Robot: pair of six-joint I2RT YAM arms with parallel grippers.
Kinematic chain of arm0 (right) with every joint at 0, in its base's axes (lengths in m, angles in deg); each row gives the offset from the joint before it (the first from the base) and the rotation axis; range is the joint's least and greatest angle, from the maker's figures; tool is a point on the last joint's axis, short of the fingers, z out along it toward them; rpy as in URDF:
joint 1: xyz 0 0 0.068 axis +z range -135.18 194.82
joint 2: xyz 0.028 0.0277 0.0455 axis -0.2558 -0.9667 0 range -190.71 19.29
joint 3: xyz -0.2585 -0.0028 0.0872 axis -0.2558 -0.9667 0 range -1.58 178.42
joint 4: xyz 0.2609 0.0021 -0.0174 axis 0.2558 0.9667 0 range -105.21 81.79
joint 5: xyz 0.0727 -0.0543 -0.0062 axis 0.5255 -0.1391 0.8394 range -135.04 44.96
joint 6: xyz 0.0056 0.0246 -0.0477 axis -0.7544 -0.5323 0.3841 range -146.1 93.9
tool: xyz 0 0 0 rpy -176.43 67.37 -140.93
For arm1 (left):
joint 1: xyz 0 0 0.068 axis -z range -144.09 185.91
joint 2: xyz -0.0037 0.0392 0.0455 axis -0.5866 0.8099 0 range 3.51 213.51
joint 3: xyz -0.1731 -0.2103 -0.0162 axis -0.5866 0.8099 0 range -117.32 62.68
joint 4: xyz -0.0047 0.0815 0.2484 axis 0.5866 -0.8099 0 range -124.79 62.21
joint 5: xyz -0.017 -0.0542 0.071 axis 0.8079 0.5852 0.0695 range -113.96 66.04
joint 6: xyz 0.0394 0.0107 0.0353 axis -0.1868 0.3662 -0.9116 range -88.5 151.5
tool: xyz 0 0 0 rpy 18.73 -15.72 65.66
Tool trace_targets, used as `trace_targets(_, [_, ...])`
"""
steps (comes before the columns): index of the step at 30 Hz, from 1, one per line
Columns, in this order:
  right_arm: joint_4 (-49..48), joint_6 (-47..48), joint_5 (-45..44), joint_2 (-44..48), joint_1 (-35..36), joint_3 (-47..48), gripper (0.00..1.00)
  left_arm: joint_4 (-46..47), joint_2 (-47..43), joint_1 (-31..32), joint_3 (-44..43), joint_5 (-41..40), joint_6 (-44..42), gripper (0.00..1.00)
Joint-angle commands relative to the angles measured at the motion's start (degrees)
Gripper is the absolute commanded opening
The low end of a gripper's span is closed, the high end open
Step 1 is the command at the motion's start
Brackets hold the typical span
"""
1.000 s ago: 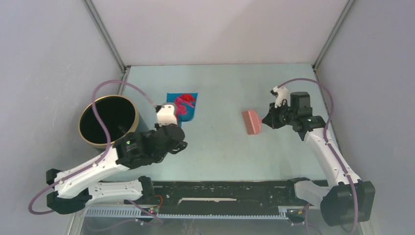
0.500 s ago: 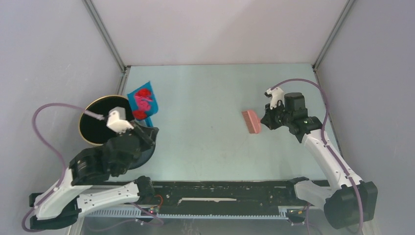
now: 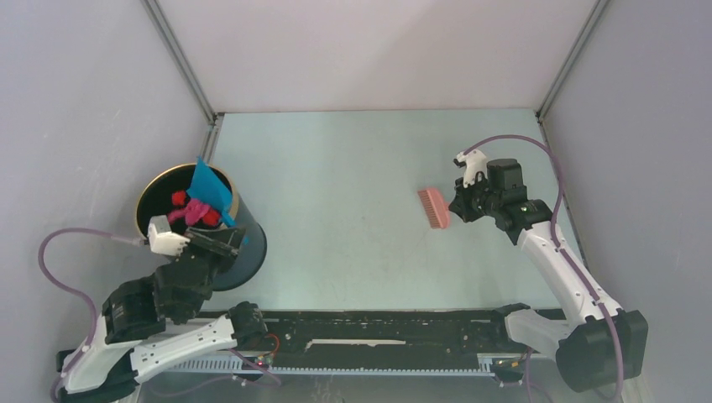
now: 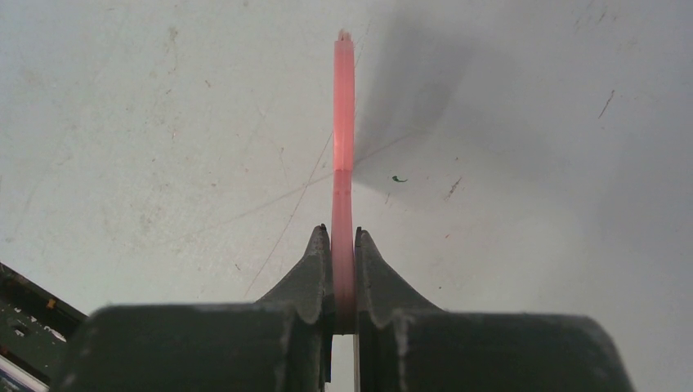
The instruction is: Sweep away the paper scraps from the table
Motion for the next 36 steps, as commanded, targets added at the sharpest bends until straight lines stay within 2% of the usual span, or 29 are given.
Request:
trace_targets(1, [-1.11,1.08,-0.54,0.25,0.32,0.52,0.00,3.08,-5.00,-0.29,2.29,-4.83,7.40,0.00])
trace_targets(15, [-0.61,1.23,-0.30,-0.14,0.32,0.57,0.00,5.32,-6.10,-0.29,2.63,-4.92,6.32,0.00])
trace_targets(17, [-0.58,1.31,-0.20,-0.22,0.25,0.57,0.00,7.88,-7.38,-0.29,3.25,-5.80,6.31,0.00])
trace_targets(21, [-0.49,1.26,-0.02,-0.57,0.24,0.56,0.00,20.13,-10.16,-0.29,5.67,-6.26,0.18,0.00])
trace_targets(36, [-0.09,1.52,0.64,-0.23,-0.82,0.57,0.00,19.47,-4.15,-0.29,3.84,-5.62,-1.11,0.00])
